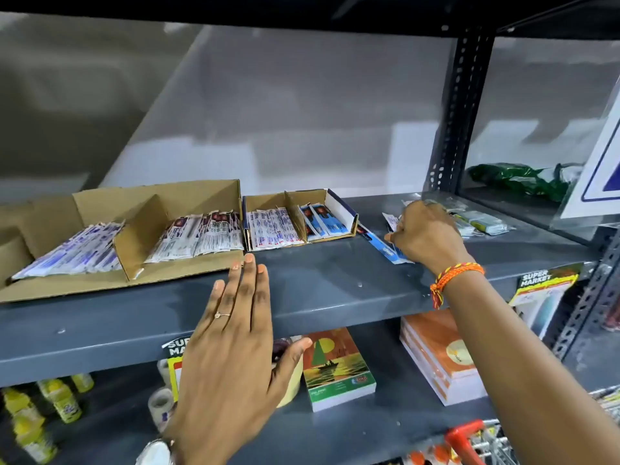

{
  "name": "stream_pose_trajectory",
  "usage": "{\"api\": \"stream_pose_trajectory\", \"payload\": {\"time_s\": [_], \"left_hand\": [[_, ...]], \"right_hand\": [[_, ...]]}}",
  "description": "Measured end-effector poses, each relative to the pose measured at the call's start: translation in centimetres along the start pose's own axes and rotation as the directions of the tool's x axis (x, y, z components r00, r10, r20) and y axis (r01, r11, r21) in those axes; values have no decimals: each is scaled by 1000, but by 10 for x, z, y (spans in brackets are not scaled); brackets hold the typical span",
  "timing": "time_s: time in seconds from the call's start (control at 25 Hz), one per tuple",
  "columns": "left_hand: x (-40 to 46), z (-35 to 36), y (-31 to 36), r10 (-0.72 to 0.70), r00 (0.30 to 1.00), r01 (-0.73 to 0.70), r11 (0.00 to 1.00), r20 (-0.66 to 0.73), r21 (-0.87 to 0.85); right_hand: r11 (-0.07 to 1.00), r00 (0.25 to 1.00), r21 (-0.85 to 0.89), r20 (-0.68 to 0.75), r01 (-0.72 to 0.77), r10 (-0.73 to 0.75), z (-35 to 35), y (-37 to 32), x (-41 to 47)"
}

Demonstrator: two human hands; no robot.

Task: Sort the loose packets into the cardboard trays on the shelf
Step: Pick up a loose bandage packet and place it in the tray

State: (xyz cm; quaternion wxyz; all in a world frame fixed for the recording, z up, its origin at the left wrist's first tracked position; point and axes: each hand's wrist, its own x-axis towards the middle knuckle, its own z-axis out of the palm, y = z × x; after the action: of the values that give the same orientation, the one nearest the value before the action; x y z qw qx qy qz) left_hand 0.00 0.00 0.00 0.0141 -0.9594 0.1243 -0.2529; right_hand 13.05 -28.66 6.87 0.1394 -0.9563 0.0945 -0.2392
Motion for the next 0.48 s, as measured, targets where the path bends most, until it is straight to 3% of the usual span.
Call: {"api": "stream_pose_trajectory", "payload": {"time_s": [0.48], "left_hand": [[3, 17, -5, 51, 986, -37, 996, -160, 86]], "right_hand": [[977, 990, 162, 23, -142, 140, -2, 1, 6]]}}
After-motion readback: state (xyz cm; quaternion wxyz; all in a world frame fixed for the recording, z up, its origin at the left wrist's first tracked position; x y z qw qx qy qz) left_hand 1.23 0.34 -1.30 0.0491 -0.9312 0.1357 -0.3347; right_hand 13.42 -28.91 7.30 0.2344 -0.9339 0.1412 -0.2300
